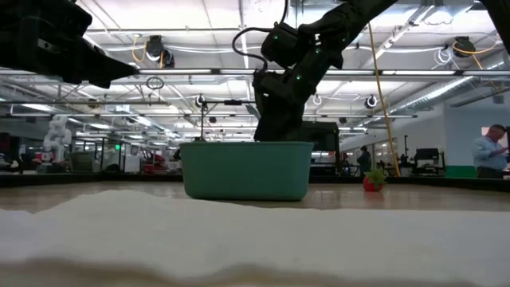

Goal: Pick and placing Produce into tupperware
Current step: Put the green cabbage into the blue basket

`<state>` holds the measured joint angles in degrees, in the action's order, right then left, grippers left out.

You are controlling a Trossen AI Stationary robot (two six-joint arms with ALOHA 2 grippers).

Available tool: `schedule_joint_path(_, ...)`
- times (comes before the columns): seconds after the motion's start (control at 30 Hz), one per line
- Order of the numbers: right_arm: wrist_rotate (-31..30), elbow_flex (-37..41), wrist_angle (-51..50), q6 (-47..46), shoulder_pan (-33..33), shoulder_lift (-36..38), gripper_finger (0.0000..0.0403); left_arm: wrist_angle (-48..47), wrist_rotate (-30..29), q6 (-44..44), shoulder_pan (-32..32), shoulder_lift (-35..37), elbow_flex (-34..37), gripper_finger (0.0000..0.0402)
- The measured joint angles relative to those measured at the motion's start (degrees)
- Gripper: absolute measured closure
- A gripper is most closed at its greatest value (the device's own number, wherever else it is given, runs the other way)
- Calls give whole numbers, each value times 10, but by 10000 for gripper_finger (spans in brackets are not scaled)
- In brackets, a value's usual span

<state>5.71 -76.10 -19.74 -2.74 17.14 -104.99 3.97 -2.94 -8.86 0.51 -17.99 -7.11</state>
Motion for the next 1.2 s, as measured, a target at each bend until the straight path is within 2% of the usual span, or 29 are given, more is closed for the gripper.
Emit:
schedule_joint_path(0.17, -18, 1, 6, 49, -15, 0, 129, -8, 0, 0, 0, 0, 0, 376)
schedule_joint_path(0.3, -61, 8, 25, 63, -28, 0, 132, -9, 0, 0, 0, 0, 0, 376)
schedule_joint_path(0.67, -115, 8, 7, -1, -39, 0, 125, -9, 0, 2, 0, 0, 0, 376)
schedule_joint_path(1.2, -104, 88, 100, -37, -23, 2, 96, -14, 0, 2, 0, 0, 0, 376)
